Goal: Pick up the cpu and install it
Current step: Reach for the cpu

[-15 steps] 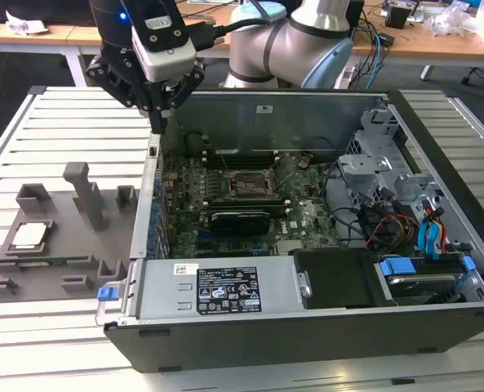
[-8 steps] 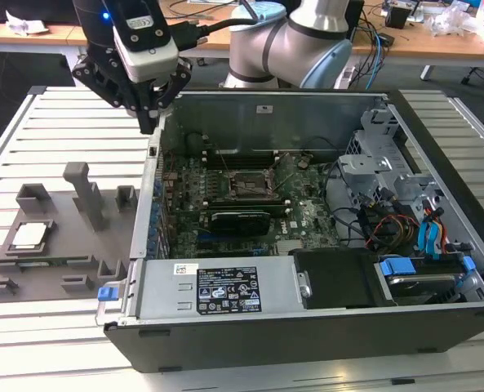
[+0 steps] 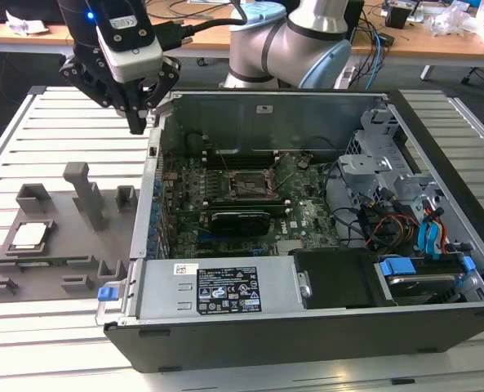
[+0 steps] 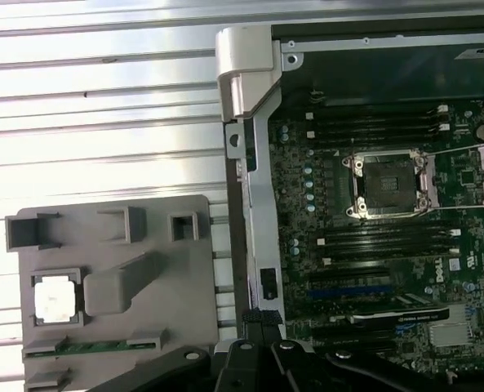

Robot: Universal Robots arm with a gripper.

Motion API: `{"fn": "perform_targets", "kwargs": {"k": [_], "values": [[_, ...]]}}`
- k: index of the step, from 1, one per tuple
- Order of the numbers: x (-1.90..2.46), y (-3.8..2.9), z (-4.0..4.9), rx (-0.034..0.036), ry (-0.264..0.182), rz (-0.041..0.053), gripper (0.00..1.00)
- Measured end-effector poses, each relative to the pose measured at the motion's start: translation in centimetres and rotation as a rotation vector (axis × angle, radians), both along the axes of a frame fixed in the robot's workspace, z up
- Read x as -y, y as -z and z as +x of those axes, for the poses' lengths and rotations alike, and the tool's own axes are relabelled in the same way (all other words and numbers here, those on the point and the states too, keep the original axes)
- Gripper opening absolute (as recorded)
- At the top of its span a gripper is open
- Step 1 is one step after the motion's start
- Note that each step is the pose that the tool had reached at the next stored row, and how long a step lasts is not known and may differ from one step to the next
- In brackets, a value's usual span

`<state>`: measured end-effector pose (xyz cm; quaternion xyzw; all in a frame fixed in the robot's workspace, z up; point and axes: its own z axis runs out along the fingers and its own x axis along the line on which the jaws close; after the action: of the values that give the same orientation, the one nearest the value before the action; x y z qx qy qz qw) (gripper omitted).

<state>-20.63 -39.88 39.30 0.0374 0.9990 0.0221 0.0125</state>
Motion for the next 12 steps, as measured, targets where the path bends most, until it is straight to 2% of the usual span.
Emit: {"fn": "perform_targets", "kwargs": {"k": [9, 12], "values": [[0.00, 0.01, -1.54, -0.0001, 0.000, 0.0000, 0.11], [0.00, 0.02, -2.38, 0.0000, 0.000, 0.0000, 0.11]]}}
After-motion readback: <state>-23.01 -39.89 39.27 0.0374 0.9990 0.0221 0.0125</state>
